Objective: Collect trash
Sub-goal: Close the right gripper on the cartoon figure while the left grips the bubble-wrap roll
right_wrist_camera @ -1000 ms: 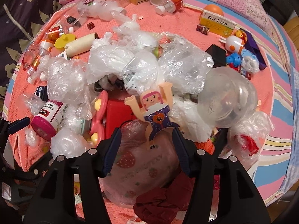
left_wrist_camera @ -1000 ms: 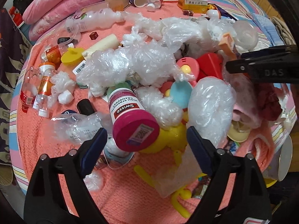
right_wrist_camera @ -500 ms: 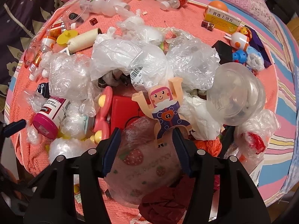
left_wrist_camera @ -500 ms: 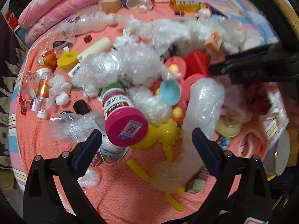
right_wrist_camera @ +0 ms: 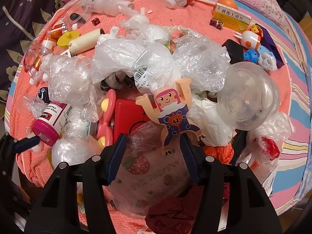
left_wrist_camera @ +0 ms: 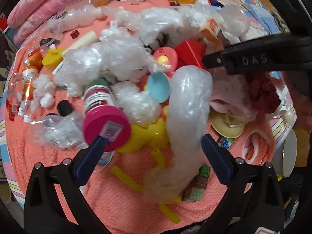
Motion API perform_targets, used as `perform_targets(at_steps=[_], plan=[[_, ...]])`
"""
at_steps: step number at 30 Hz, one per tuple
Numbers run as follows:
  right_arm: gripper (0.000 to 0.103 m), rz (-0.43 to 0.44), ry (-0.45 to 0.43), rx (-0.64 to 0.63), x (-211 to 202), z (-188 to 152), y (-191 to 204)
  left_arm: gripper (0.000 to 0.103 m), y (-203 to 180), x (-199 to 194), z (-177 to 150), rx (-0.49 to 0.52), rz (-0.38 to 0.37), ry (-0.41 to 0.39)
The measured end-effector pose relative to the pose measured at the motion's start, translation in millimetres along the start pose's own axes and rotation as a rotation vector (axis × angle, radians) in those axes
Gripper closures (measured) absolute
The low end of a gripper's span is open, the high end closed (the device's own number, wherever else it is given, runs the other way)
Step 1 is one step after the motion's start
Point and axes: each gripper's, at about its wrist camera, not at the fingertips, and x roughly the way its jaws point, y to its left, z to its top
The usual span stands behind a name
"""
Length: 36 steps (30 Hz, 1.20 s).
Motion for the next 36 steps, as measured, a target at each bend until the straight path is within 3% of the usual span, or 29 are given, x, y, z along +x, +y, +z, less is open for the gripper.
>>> perform_targets(at_steps=[3, 11, 17, 22, 27, 34, 36], plan=[[0.046, -0.003, -0.003, 0.0, -1, 0, 0, 0.008, -11, 7, 2, 0.018, 0.026, -0.01], [0.046, 0.002, -0.015, 0.004, -1, -2, -1, 0.009, -27, 23, 5, 0.05, 0.002, -0.019], [0.046, 0.021, -0.011, 0.033, 0, -3, -8, 0.034, -14, 19, 6, -0.013, -0.05, -0.038], [0.047, 0.019, -0.019, 0.043, -1, -3, -8, 0.044, -7, 19, 7, -0.044, -0.092, -0.032], [0.047, 0.023, -0.028, 0.062, -2, 1, -7, 0.061, -9, 25, 9, -0.06, -0.147, -0.016], [0.082, 0.001, -0.027, 0.067, 0, -1, -7, 0.066, -11, 25, 12, -0.044, -0.151, -0.018], [0.087, 0.002, -0.032, 0.072, -1, -3, -9, 0.067, -12, 23, 10, -0.043, -0.147, -0.018]])
